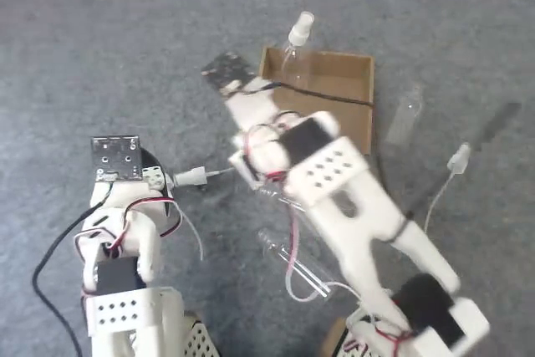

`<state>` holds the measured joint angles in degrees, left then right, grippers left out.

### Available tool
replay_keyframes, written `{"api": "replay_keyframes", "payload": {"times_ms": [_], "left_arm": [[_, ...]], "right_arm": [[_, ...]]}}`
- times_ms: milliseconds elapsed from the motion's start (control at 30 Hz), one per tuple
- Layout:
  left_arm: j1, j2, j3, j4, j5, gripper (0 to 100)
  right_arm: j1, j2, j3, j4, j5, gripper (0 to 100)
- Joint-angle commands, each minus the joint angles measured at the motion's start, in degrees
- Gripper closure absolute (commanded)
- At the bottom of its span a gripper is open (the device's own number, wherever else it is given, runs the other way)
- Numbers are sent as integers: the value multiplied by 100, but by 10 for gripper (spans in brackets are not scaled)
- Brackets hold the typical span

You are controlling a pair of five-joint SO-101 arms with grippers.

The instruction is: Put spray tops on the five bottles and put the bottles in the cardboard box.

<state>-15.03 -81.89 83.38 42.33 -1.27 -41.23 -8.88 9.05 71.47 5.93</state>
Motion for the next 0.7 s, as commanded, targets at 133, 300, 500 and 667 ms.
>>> {"api": "replay_keyframes", "payload": {"times_ms": [133, 300, 500, 667], "left_arm": [[0, -9, -215, -167, 0, 988], [9, -9, -207, -167, 0, 988], [9, -9, -207, -167, 0, 988], [9, -9, -207, -167, 0, 988]], "right_arm": [[-312, 1684, -1591, -514, -888, 991], [-321, 2484, -2171, -514, -1433, 989], [-470, 3046, -2576, -497, -1829, 988], [-796, 3345, -2637, -505, -1837, 972]]}}
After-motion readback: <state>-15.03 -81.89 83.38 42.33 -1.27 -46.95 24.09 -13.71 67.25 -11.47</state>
